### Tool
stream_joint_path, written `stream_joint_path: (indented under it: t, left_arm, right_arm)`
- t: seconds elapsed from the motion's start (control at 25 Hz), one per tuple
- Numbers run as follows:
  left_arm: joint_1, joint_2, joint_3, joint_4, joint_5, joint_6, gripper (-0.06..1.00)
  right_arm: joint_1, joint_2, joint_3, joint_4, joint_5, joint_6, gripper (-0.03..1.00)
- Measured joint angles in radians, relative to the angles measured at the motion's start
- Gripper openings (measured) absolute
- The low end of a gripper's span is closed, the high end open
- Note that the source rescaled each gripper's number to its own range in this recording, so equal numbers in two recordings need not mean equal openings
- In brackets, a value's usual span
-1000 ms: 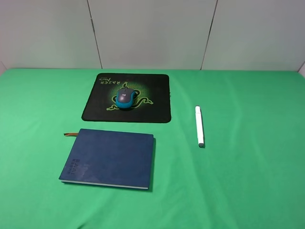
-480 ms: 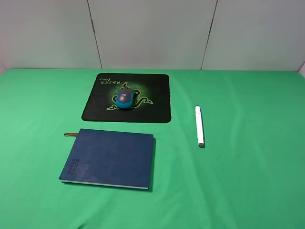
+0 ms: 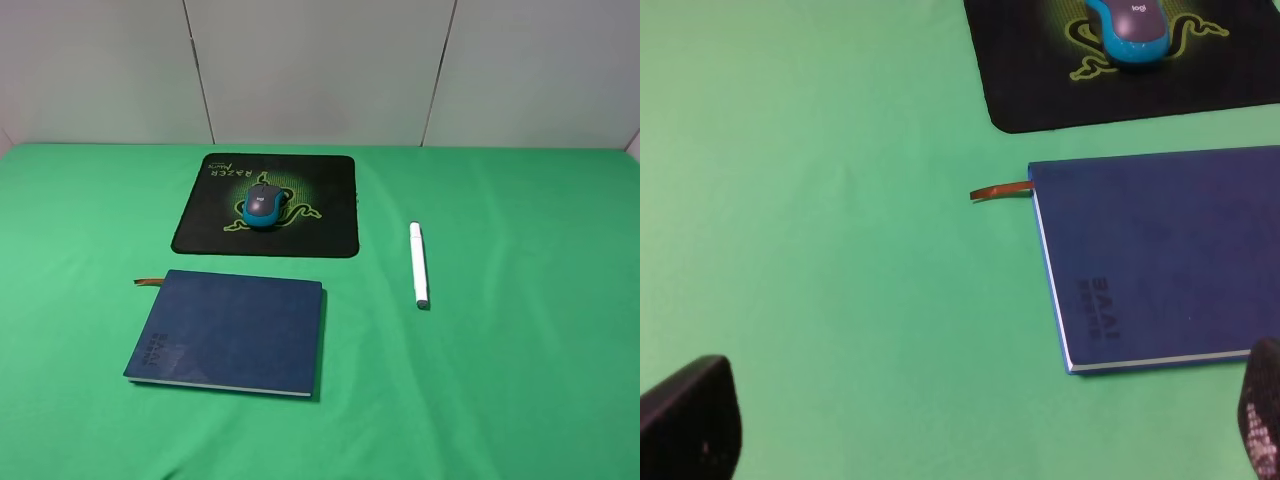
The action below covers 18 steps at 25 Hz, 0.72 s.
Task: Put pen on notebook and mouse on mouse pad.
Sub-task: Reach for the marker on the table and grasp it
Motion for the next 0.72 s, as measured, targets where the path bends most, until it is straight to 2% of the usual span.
stream_joint_path:
  t: [0.72]
  left_arm:
    - [0.0,0.0,0.0,0.0,-0.001,0.0,1.0]
  right_arm:
    - [0.0,0.0,0.0,-0.014,-0.002,0.0,1.0]
